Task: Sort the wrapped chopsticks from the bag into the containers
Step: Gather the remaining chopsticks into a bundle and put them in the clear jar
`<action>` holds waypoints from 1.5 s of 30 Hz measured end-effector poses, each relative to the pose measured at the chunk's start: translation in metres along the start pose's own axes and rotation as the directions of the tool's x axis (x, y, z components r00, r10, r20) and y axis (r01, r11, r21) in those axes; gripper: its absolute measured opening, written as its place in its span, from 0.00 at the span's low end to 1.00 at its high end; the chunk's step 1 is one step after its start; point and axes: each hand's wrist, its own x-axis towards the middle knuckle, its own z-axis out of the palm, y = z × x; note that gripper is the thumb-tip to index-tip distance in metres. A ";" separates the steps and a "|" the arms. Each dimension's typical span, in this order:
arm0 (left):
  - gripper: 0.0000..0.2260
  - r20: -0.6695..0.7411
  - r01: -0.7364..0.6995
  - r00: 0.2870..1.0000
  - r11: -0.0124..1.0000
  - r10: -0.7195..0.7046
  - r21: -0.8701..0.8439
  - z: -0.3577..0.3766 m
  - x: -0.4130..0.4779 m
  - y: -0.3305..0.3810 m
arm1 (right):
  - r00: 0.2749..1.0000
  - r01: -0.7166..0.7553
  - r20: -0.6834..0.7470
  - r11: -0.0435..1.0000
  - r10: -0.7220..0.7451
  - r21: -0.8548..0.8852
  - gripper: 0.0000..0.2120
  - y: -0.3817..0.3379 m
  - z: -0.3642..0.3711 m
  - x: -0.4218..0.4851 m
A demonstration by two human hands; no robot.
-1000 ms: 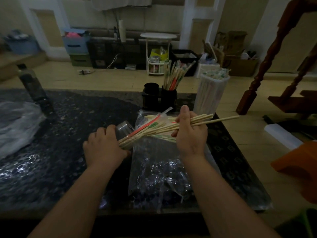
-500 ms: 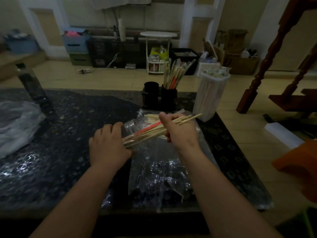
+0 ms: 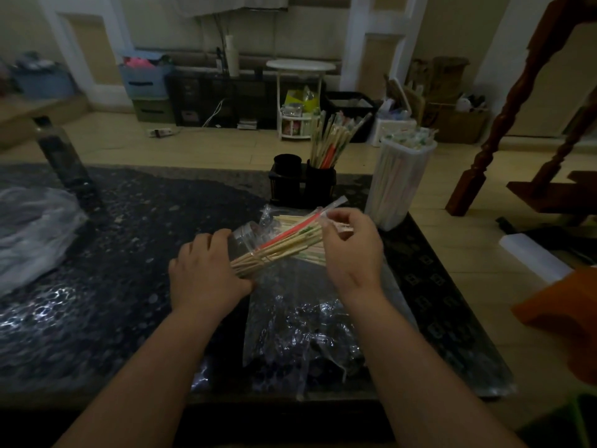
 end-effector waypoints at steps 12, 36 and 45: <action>0.45 0.044 0.056 0.998 0.998 -0.055 -0.007 -0.004 0.000 -0.002 | 0.764 0.079 0.556 0.807 0.328 -0.585 0.08 0.018 -0.008 0.000; 0.45 0.060 0.083 0.995 0.996 -0.081 -0.031 -0.006 0.004 -0.005 | 0.572 0.192 0.565 0.572 0.595 -0.798 0.40 0.063 0.013 -0.033; 0.46 0.088 0.105 0.991 0.992 -0.098 -0.068 -0.007 0.012 -0.001 | 0.770 0.192 0.537 0.678 0.345 -0.710 0.25 0.119 0.023 -0.025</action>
